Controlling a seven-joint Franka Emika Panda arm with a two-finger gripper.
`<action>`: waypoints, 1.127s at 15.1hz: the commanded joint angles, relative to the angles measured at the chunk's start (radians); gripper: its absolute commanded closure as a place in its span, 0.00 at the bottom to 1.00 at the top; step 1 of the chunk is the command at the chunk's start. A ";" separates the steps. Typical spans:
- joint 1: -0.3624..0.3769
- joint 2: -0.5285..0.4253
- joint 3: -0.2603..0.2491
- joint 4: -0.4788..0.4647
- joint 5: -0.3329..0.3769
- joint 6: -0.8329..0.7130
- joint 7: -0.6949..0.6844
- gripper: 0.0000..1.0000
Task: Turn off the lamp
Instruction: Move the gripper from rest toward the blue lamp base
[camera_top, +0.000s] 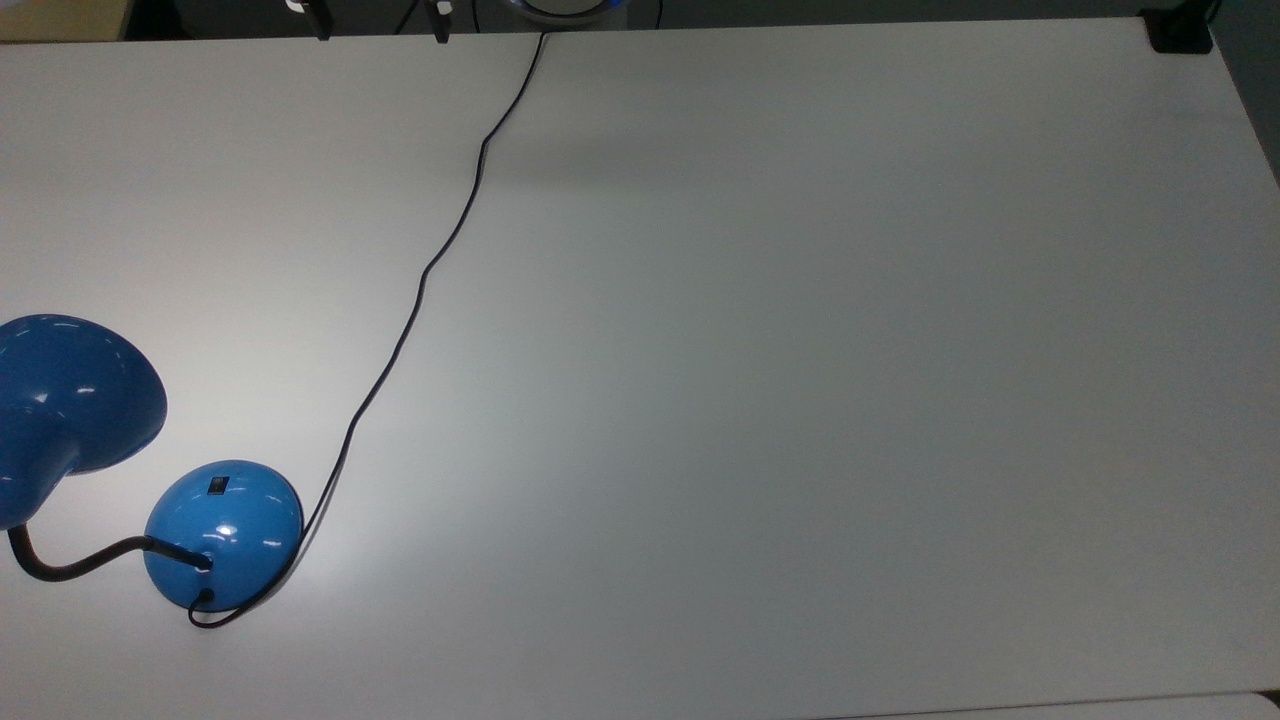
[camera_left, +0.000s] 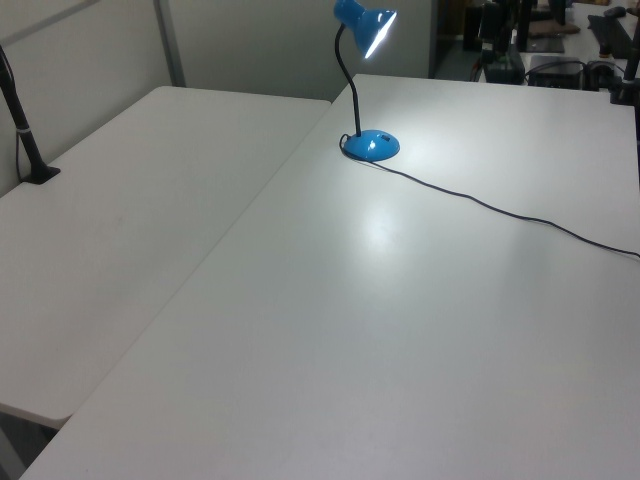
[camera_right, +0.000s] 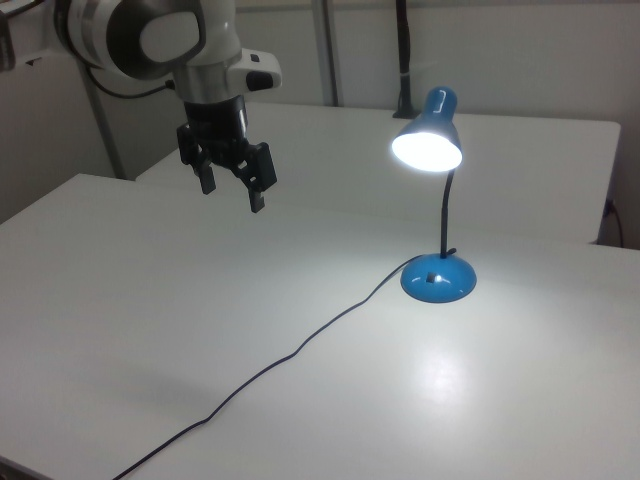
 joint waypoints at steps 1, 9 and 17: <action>0.005 0.012 -0.003 -0.007 -0.037 0.018 0.017 0.00; 0.005 0.026 -0.003 -0.007 -0.041 0.020 -0.043 0.17; -0.024 0.102 -0.037 -0.007 -0.039 0.148 -0.215 1.00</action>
